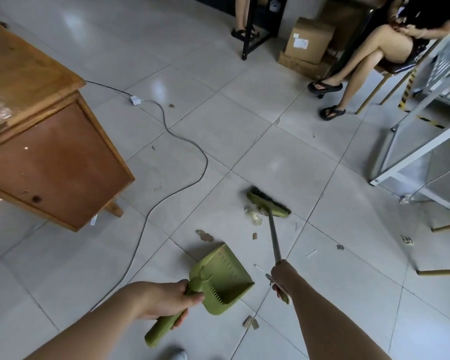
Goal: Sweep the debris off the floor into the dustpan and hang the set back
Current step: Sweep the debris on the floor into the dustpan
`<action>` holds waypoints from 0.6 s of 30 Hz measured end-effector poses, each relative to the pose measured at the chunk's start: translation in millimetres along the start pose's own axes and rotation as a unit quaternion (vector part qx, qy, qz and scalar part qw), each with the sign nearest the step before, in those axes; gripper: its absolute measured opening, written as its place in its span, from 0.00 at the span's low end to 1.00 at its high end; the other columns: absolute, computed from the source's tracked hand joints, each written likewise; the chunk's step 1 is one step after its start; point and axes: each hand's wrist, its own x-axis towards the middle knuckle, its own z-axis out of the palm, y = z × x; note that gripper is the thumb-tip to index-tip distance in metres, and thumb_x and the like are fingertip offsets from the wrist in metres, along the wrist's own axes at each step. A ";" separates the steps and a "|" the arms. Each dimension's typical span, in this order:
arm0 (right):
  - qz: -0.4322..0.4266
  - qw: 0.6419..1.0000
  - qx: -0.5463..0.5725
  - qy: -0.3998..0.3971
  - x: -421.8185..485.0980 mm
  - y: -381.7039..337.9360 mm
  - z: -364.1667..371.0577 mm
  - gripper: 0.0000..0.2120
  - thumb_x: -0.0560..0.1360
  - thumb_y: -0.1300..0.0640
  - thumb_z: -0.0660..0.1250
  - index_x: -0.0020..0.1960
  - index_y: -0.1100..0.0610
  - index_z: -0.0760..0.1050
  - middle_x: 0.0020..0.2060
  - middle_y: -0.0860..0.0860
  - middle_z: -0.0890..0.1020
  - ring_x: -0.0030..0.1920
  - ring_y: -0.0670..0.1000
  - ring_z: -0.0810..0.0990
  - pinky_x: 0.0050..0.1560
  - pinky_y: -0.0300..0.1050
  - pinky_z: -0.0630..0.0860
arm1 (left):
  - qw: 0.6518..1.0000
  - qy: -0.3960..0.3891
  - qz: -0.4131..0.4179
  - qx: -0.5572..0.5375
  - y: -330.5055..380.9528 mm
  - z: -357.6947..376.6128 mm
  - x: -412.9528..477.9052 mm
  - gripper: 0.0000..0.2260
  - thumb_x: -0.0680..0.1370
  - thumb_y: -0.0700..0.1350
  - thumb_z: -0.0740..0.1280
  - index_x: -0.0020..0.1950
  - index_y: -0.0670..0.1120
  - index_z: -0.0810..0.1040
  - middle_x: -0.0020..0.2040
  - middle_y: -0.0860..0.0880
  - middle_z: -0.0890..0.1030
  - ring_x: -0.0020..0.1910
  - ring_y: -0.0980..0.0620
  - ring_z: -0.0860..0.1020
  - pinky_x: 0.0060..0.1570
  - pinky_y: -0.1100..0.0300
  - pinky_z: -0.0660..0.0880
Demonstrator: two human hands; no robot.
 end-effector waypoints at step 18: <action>-0.112 0.988 -0.075 0.078 -126.0 91.8 38.4 0.15 0.80 0.56 0.54 0.61 0.60 0.74 0.46 0.54 0.80 0.38 0.52 0.78 0.27 0.38 0.68 | 0.990 0.080 0.025 0.116 -11.8 18.9 -32.8 0.19 0.82 0.59 0.52 0.57 0.44 0.67 0.28 0.50 0.74 0.30 0.52 0.71 0.42 0.58 0.70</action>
